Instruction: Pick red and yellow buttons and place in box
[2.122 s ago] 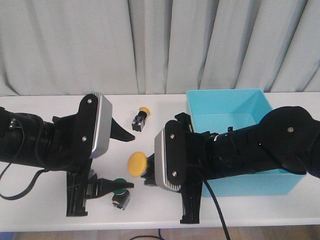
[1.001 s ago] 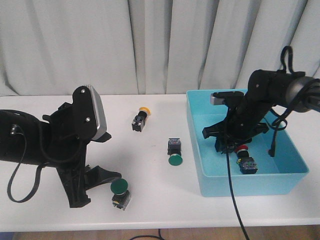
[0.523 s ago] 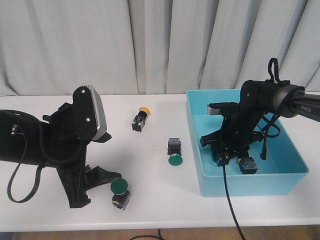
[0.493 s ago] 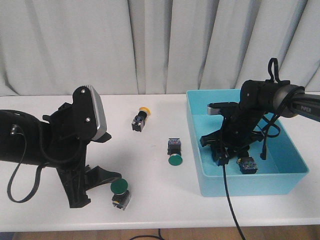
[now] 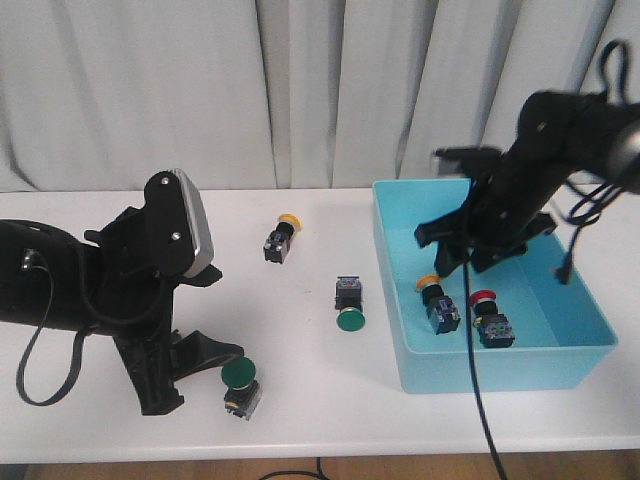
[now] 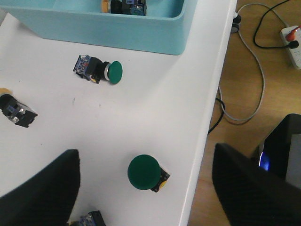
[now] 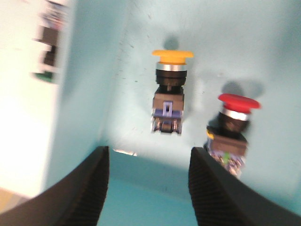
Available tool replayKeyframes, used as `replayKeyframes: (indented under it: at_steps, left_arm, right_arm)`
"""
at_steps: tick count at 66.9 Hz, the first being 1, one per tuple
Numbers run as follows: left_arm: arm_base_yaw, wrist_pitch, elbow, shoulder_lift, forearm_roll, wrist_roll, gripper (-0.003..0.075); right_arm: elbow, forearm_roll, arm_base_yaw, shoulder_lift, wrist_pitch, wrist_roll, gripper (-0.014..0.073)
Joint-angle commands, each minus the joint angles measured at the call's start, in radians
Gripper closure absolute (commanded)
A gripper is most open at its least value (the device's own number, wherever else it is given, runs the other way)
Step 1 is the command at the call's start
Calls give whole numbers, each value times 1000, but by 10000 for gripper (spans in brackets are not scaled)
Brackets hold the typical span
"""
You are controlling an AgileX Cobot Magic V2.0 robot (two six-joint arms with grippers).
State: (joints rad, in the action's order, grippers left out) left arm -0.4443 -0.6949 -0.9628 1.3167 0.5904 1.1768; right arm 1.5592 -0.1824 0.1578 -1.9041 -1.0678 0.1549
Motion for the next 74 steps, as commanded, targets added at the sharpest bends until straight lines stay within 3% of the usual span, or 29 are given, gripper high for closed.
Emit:
replayKeyframes:
  at_steps: [1,18,35,59,74]
  left_arm:
    - [-6,23,-25,-26,40,-57,162]
    - [-6,4,-25,-26,40,-230,162]
    - [-6,-6,-25,-26,40,-238,163]
    - [-6,1,-25,-26,47,-238,169]
    - [-6,9,-25,-26,47,-238,279]
  right_arm:
    - [-29,-4,-5,177,-2,12,214]
    - [-352,30,-5,543,82,12,214]
    - [-615,63,-5,826,86,-4,214]
    - [-779,63,-5,1045,235,9,217]
    - [-828,63,-5,1097,313,9,326]
